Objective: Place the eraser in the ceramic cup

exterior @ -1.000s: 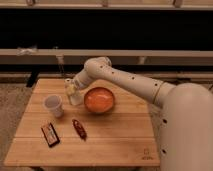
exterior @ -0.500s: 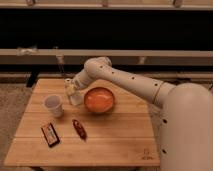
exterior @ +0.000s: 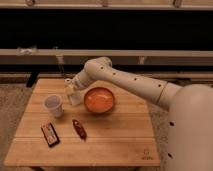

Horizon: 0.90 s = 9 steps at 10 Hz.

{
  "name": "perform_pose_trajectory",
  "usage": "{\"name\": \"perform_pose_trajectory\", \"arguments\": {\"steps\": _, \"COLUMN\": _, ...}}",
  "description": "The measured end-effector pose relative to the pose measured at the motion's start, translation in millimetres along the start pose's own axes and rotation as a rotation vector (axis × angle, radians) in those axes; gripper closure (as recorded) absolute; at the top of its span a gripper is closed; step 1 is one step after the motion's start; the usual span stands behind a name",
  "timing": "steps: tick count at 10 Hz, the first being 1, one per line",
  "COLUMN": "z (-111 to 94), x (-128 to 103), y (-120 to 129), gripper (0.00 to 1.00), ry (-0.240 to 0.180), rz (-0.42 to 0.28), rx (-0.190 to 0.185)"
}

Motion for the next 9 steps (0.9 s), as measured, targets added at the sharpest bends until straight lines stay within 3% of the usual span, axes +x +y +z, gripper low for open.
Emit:
{"name": "perform_pose_trajectory", "arguments": {"steps": 3, "z": -8, "x": 13, "y": -46, "gripper": 1.0, "ry": 0.02, "rz": -0.136, "rx": -0.001}}
{"name": "perform_pose_trajectory", "arguments": {"steps": 5, "z": 8, "x": 32, "y": -75, "gripper": 1.0, "ry": 0.005, "rz": -0.23, "rx": 0.019}}
{"name": "perform_pose_trajectory", "arguments": {"steps": 9, "z": 40, "x": 74, "y": -93, "gripper": 1.0, "ry": -0.01, "rz": -0.377, "rx": 0.065}}
